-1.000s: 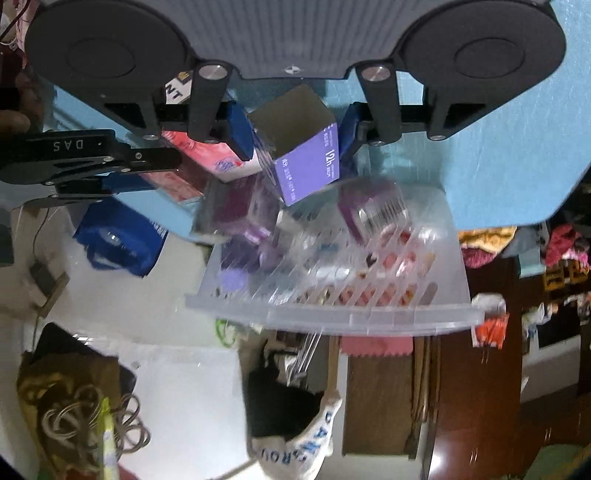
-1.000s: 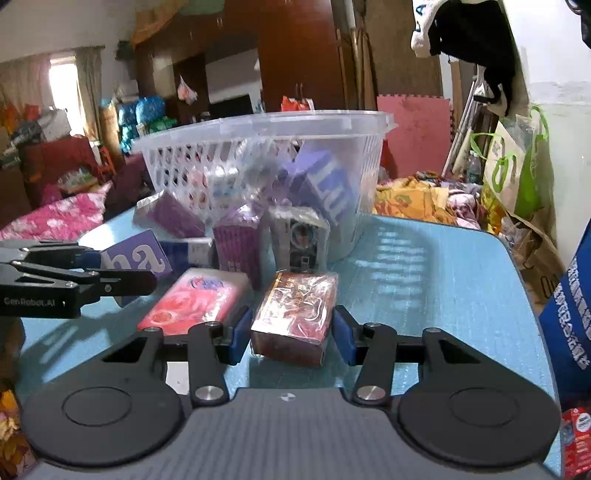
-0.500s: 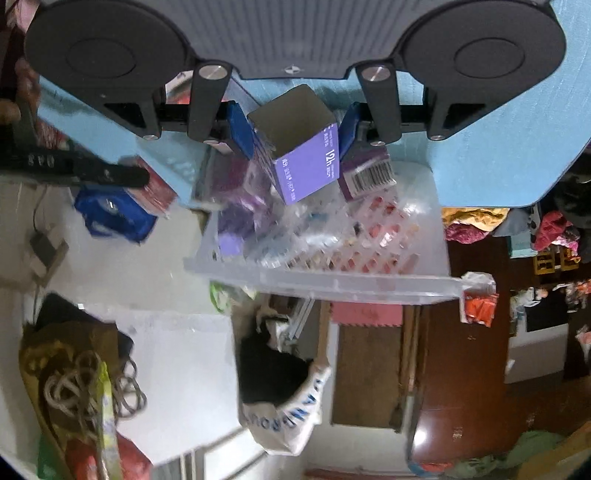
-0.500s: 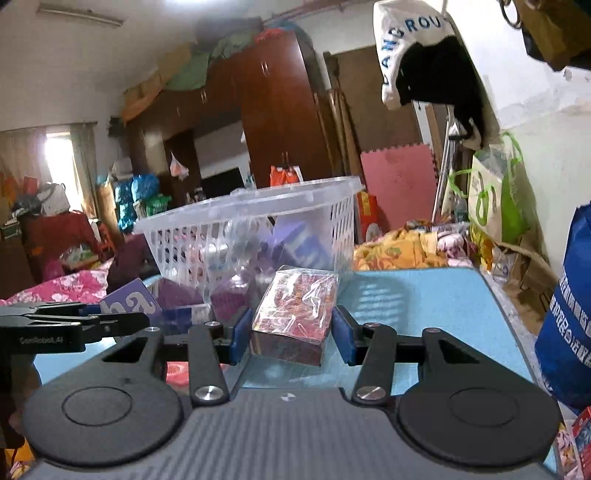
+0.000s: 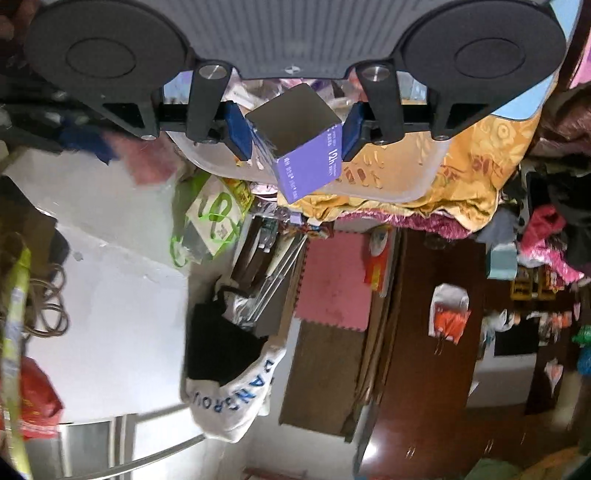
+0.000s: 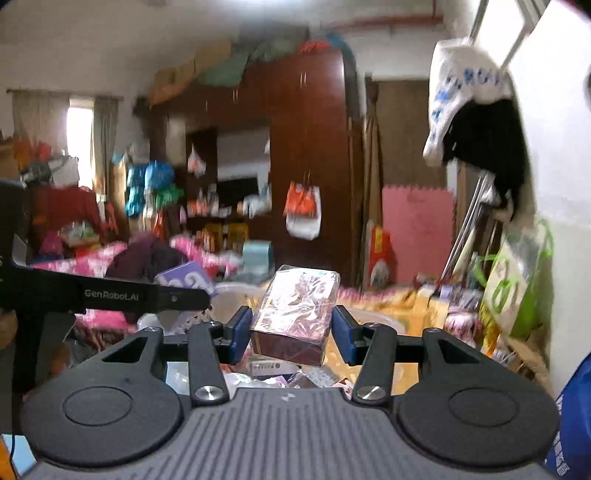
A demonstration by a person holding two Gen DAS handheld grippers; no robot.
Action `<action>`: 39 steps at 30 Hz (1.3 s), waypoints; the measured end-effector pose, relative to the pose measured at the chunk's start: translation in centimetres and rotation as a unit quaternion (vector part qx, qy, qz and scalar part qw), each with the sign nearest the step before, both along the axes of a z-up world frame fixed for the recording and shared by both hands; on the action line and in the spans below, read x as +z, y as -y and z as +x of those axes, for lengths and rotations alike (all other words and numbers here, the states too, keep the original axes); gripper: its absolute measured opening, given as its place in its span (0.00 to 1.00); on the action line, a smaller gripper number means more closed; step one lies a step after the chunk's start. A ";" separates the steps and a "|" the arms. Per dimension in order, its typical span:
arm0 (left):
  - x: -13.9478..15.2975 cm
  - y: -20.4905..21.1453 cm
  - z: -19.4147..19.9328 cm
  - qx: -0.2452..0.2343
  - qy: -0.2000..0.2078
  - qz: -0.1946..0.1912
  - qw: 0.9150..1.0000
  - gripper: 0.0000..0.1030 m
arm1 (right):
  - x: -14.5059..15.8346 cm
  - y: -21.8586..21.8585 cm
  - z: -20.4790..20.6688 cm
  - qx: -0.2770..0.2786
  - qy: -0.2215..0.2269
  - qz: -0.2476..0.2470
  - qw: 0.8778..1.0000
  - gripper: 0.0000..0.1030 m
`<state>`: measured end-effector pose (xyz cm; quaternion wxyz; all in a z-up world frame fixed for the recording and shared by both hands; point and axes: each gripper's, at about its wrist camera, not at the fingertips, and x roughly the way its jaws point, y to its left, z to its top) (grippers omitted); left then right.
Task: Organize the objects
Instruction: 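Drop the purple box into the basket with left gripper while right gripper drops the patterned packet, then grasp a barcoded purple box with left gripper while right gripper grasps a clear packet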
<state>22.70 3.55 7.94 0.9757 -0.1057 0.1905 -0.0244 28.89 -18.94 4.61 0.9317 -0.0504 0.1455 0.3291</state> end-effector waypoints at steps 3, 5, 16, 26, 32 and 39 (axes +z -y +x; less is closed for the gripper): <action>-0.7 0.2 1.4 0.009 -0.033 0.008 0.999 0.84 | -1.5 -1.3 1.3 -0.014 -0.006 -0.032 0.999 0.62; -0.8 0.5 0.1 0.014 -0.027 0.025 0.999 0.84 | -2.2 -0.8 0.1 -0.012 -0.005 -0.033 0.999 0.73; -6.6 -0.2 -12.0 -0.004 0.057 0.044 0.997 0.94 | -8.7 5.2 -4.1 -0.004 -0.047 -0.014 0.999 0.81; -10.3 -2.0 -7.9 0.020 -0.024 0.021 0.999 0.94 | -12.6 2.9 -0.7 0.008 -0.119 -0.030 0.992 0.50; -11.7 -1.6 -6.8 0.025 -0.054 0.014 0.998 0.93 | -12.8 4.9 -3.8 -0.005 -0.103 -0.024 0.994 0.37; -12.6 -1.6 -6.6 0.014 -0.059 -0.015 0.998 0.45 | -12.8 6.8 -6.4 -0.014 -0.091 0.003 0.996 0.37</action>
